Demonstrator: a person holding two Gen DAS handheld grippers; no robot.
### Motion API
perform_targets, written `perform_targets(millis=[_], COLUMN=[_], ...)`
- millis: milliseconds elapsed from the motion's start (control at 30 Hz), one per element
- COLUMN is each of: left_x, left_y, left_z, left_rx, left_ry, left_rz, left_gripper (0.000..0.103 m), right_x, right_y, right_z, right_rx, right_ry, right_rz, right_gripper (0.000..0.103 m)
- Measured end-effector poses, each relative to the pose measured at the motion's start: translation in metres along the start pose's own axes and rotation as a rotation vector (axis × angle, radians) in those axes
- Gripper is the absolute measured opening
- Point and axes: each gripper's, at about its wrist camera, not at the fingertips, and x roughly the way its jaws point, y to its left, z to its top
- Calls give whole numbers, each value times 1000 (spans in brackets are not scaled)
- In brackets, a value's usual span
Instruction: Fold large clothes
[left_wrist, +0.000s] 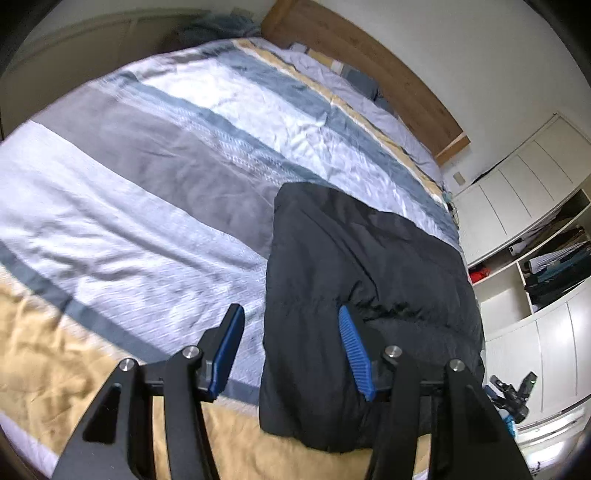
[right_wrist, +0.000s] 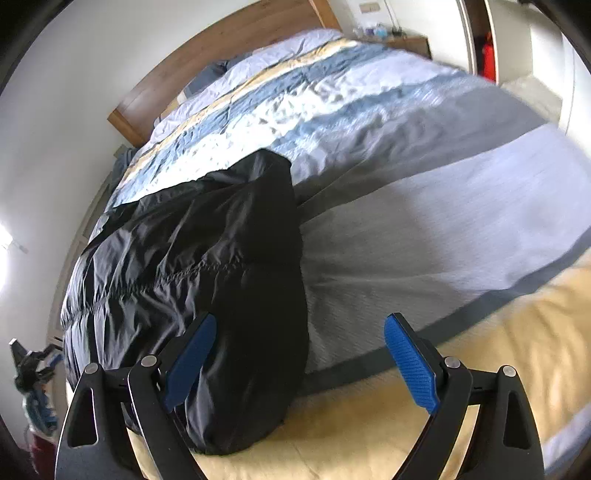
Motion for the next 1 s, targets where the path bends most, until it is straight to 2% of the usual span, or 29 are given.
perform_targets(millis=[100,267,400,467,500,533,1000], left_x=[-26,-66,-94,-104,-107,-112,-164], left_y=[-18,-60,-94,-110,-115,-123,-215], left_z=[-12,-45,-77,-95,-101,-110,-239], left_rx=[47,133,190,222,234,251,465], left_ry=[-43,-135,-215,-238,-247,-262,-394], left_rz=[34,84,95,127,136,146,223], left_gripper=[51,51,51,59,67,68,69], right_x=[-21,-59,-90,-102,-107,-115,-195], right_y=[8,46,76,88,92,98,128], right_z=[-10,-28,-52,-67,-73,-81,-180], right_rx=[-39,-123,-183,-209,-216,-225,-294], right_ry=[-39,-110,-154,-174,-180,-189,-304], right_rz=[0,6,25,37,41,44,30], right_gripper=[92,92,93,93,93,94,99])
